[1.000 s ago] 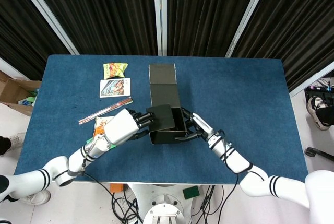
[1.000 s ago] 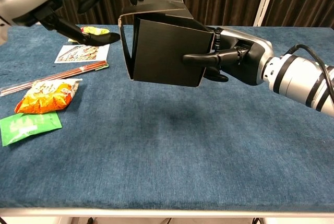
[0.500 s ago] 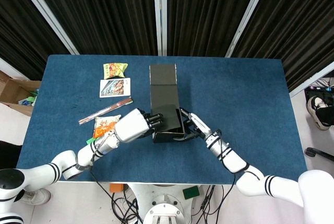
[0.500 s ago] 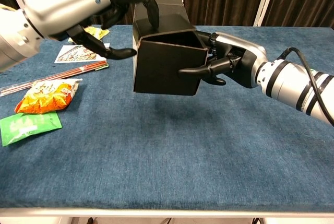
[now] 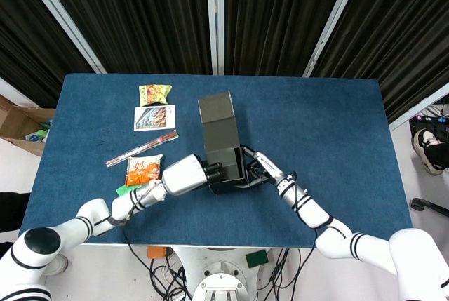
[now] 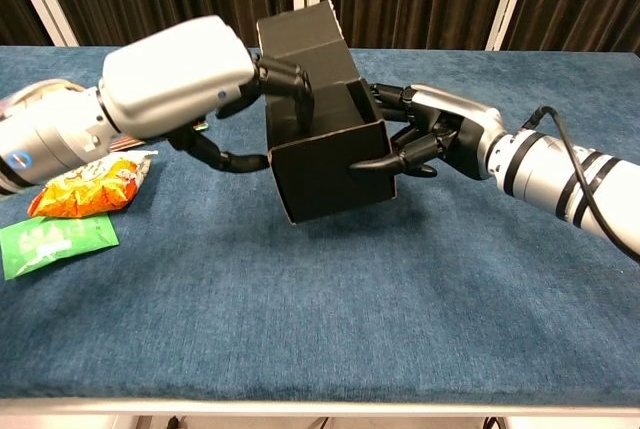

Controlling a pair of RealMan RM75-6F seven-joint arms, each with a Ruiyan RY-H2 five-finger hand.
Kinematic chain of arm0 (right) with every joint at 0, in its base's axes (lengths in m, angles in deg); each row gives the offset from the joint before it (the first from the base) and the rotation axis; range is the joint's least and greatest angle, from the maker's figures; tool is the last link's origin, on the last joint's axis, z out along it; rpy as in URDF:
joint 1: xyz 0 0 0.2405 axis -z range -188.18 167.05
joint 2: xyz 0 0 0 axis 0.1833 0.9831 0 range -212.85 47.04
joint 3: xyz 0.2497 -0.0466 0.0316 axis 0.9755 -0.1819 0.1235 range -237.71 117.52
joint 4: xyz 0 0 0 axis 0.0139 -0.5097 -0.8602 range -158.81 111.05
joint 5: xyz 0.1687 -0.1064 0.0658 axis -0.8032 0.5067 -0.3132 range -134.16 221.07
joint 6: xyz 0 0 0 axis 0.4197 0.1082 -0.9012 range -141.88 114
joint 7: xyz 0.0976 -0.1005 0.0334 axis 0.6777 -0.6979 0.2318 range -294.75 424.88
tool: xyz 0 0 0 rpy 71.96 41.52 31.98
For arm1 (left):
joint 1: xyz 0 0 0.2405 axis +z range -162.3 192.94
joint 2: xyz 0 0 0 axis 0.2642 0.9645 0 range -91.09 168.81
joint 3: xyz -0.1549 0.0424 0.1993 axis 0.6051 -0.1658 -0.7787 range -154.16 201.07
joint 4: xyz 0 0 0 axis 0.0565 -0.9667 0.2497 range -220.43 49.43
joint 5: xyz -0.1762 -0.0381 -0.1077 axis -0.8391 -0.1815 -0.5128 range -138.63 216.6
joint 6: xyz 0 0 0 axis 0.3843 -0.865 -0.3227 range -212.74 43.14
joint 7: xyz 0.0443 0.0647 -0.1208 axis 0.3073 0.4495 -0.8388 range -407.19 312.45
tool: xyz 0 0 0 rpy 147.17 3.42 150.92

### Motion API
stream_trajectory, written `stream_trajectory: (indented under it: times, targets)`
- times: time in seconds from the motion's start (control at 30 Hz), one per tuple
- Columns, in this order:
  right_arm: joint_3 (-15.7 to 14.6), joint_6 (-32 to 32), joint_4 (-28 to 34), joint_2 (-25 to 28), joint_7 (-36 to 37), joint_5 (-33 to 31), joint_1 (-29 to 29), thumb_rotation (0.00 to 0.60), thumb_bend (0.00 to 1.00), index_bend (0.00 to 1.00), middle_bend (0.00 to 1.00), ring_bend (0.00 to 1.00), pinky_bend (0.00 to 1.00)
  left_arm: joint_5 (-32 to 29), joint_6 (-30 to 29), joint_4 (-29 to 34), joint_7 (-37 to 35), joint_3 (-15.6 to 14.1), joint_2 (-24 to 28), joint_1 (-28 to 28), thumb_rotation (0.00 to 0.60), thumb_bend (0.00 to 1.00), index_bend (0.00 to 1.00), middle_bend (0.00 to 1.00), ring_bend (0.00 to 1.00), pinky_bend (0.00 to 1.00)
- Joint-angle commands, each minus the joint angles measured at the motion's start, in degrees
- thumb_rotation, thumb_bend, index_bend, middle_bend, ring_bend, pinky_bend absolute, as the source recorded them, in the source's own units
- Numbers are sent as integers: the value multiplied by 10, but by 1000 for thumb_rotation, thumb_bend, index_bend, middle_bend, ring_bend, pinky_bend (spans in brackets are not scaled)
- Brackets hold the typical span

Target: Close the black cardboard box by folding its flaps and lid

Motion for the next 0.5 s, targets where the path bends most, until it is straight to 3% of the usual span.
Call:
stream_trajectory:
  times: [0.03, 0.23, 0.5]
  targets:
    - [-7, -4, -33, -22, 2, 7, -2, 600, 276, 430, 458, 835, 1000, -2, -8, -56, -29, -19, -37, 2, 600, 207, 429, 420, 767, 984]
    - [-21, -23, -113, -65, 31, 22, 2, 600, 303, 430, 458, 829, 1000, -4, -2, -113, -54, -39, -69, 0, 600, 208, 428, 420, 767, 984]
    - [-48, -48, -187, -89, 51, 44, 13, 600, 321, 430, 428, 819, 1000, -15, -4, -133, -79, -46, -87, -10, 600, 208, 428, 419, 766, 980]
